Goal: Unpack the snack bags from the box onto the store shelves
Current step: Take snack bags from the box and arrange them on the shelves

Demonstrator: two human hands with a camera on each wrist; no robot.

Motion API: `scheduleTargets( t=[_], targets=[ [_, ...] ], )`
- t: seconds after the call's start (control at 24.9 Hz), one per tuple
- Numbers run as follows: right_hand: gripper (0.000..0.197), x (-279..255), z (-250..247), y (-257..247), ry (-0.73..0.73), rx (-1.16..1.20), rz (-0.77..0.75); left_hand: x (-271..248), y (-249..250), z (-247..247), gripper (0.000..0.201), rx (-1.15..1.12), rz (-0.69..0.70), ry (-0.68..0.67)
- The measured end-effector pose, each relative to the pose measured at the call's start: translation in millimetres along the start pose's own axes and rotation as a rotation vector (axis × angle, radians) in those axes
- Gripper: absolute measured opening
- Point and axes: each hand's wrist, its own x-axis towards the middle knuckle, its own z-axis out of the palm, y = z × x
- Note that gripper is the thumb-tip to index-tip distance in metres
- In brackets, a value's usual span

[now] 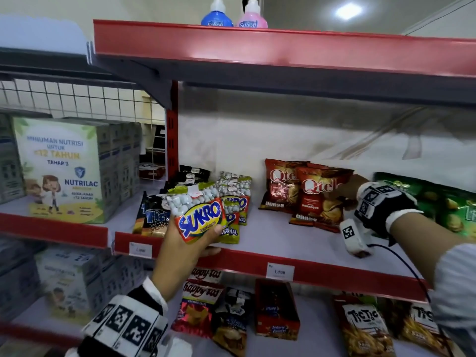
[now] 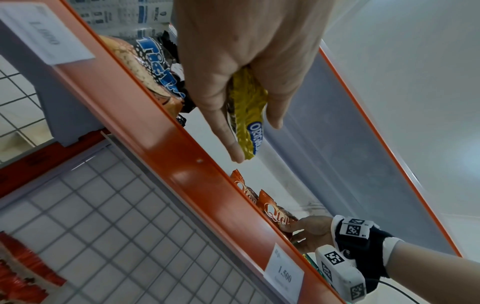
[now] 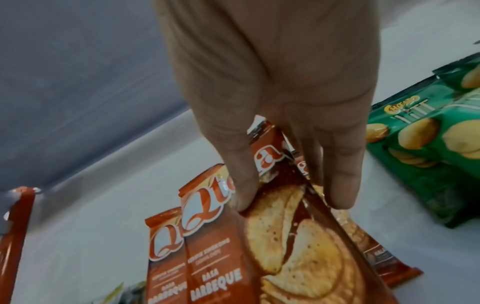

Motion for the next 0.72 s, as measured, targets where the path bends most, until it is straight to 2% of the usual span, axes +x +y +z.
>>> scheduleTargets(
  t=[0.12, 0.2, 0.24, 0.32, 0.36, 0.44, 0.52, 0.6, 0.72],
  targets=[
    [0.085, -2, -3, -5, 0.084, -0.11, 0.052, 0, 0, 0, 0.056, 0.005, -0.009, 0.003],
    [0.099, -17, -6, -20, 0.169, -0.239, 0.033, 0, -1, 3, 0.055, -0.01, -0.03, 0.007],
    [0.102, -30, -6, -30, 0.21, -0.229, 0.002, 1, 0, 5, 0.055, -0.021, -0.042, 0.003],
    [0.092, -57, -3, -51, 0.214, -0.063, -0.184, 2, 0, 11, 0.053, -0.023, -0.059, -0.025],
    [0.086, -72, 2, -61, 0.119, 0.05, -0.308, 3, 1, 13, 0.051, -0.018, -0.066, -0.04],
    [0.086, -107, 20, -80, -0.214, 0.283, -0.501, 3, 2, 18, 0.05, 0.017, -0.061, -0.067],
    [0.091, -134, 42, -95, -0.465, 0.318, -0.604, 2, 4, 22, 0.054, 0.104, -0.03, -0.089],
    [0.083, -145, 66, -102, -0.531, 0.26, -0.637, 0, 7, 19, 0.058, 0.188, -0.012, -0.099],
    [0.06, -144, 92, -102, -0.43, 0.342, -0.549, -6, 9, 5, 0.063, 0.235, -0.02, -0.044]
  ],
)
